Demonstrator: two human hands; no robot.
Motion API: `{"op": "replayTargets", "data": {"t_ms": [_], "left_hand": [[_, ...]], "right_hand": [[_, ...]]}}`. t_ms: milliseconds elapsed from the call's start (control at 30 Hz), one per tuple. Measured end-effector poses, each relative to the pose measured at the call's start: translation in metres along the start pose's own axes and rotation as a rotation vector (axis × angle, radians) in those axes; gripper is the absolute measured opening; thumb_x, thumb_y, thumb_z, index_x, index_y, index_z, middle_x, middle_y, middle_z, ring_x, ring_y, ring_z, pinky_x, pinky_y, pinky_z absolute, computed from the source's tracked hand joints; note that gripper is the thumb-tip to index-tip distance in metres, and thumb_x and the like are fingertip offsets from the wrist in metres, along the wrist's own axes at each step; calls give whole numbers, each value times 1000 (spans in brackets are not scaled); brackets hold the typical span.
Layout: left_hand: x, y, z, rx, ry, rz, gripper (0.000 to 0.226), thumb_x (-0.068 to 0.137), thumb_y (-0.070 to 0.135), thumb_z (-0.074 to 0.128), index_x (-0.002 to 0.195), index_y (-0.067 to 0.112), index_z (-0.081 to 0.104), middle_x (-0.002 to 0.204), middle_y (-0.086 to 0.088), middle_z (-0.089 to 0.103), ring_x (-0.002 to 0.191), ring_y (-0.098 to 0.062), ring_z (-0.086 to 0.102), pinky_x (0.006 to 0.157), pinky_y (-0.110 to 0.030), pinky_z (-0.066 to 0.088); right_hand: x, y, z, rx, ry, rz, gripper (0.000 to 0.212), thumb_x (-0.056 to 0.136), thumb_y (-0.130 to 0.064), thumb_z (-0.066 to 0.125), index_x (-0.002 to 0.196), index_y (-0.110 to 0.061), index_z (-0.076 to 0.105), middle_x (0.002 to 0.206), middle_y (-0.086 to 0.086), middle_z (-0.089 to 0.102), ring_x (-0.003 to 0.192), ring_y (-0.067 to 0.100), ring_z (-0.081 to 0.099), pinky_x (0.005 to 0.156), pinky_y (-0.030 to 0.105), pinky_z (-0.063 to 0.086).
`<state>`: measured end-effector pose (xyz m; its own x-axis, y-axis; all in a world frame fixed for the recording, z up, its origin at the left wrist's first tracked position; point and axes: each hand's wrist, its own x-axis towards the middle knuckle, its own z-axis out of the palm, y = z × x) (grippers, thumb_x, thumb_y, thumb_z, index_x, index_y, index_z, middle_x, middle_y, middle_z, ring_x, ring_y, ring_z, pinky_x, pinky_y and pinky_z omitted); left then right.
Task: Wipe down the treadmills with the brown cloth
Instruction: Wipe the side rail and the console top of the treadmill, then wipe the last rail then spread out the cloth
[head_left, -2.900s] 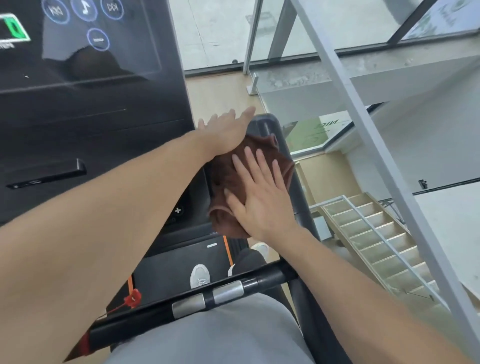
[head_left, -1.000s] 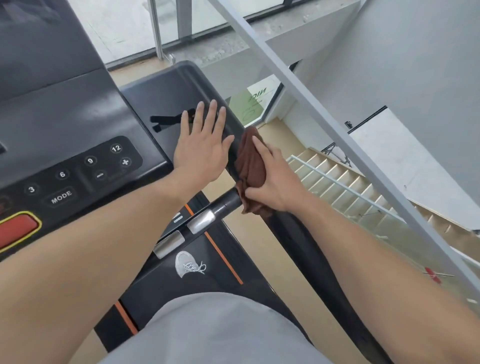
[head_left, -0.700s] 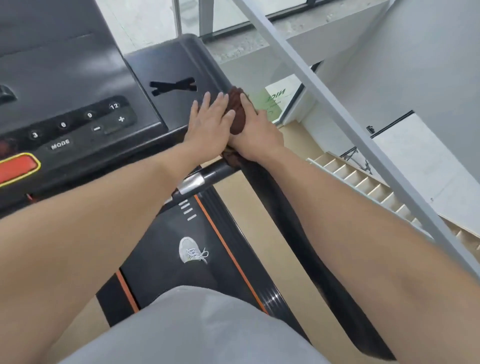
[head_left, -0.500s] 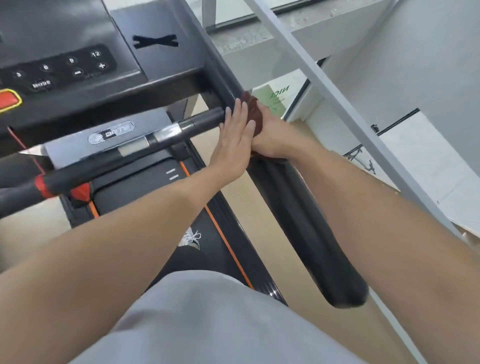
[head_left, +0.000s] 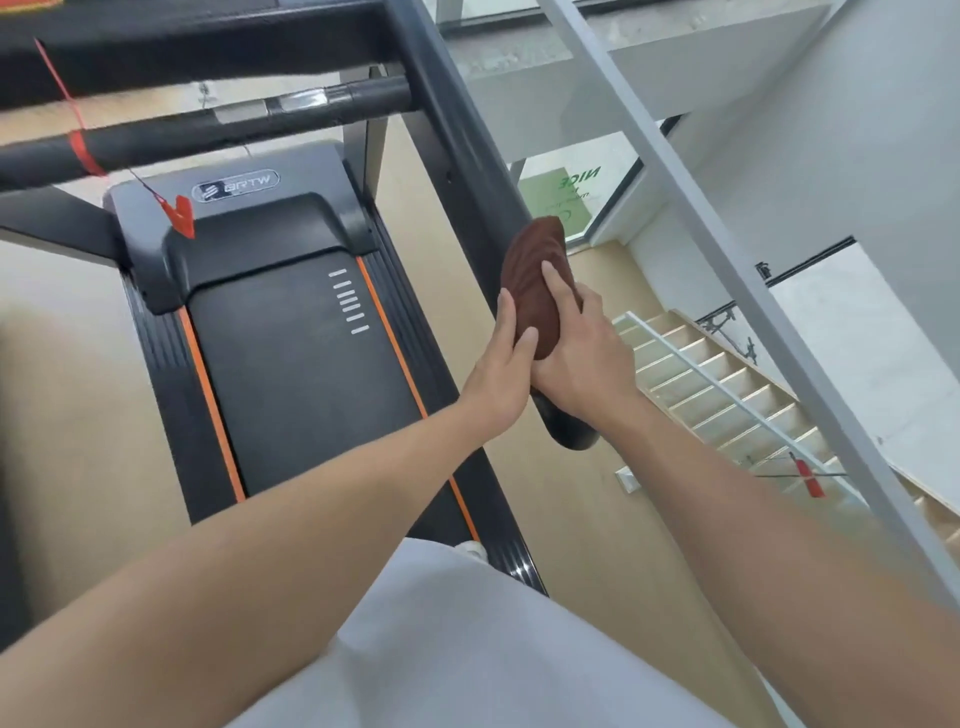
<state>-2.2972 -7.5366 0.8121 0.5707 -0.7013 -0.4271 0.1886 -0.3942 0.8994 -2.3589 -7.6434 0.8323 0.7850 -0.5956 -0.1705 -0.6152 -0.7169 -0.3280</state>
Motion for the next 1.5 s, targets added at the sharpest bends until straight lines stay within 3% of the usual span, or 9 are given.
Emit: {"op": "replayTargets", "data": {"t_ms": [267,633,800,967,1067,1133,1233,1367,1500], "left_hand": [[-41,-41,32,26,-177,28,64,110,40,25,158,41,-17,170,16,-3,154,-3,8,127,-33,15],[-55,-55,11,130,-359,-86,68,100,41,56,157,46,19,142,9,55,119,-10,60,105,-37,49],[-81,-44,25,394,-69,238,31,99,36,57,129,32,55,108,18,59,104,0,54,93,-30,49],[-77,-15,70,407,-175,643,21,94,16,60,114,17,66,108,6,66,103,-13,58,91,-33,49],[-50,5,103,572,-126,738,28,91,15,59,118,15,66,115,1,67,114,-19,57,106,-37,42],[-23,17,120,797,-78,653,34,94,24,57,127,16,64,122,-1,67,124,-24,54,120,-42,26],[5,33,137,1151,-65,333,57,104,55,32,136,17,59,126,-6,68,131,-27,51,125,-52,1],[13,47,150,1261,-97,89,88,96,75,6,120,20,71,103,-8,74,114,-26,62,123,-53,1],[19,61,147,923,-67,14,54,103,63,28,99,26,68,95,0,72,107,-24,64,108,-42,35]], "right_hand": [[-70,26,46,117,331,58,78,89,-28,75,156,-32,36,163,9,28,145,31,37,109,49,45],[-128,21,72,226,369,220,97,80,-4,77,157,-35,26,168,2,15,148,25,33,100,40,47],[-149,31,65,341,272,323,88,88,-12,77,157,-38,29,152,-2,43,118,9,52,91,28,48],[-161,67,59,615,143,429,37,97,-29,64,134,-28,56,122,-13,63,109,6,61,96,37,54],[-162,90,41,709,139,406,33,90,-26,72,121,-25,61,98,-16,71,89,1,69,76,13,52],[-160,114,34,839,113,465,46,85,-7,72,124,-28,60,89,-8,74,73,5,72,68,20,58],[-159,150,24,935,85,426,71,74,-9,75,133,-43,56,116,1,72,96,28,74,81,55,61],[-142,172,-11,923,104,310,81,71,-9,91,129,-53,55,127,-18,64,117,4,63,101,39,55],[-114,187,-35,948,-24,157,96,72,-10,93,146,-48,44,135,-28,56,125,-2,56,104,31,51]]}}
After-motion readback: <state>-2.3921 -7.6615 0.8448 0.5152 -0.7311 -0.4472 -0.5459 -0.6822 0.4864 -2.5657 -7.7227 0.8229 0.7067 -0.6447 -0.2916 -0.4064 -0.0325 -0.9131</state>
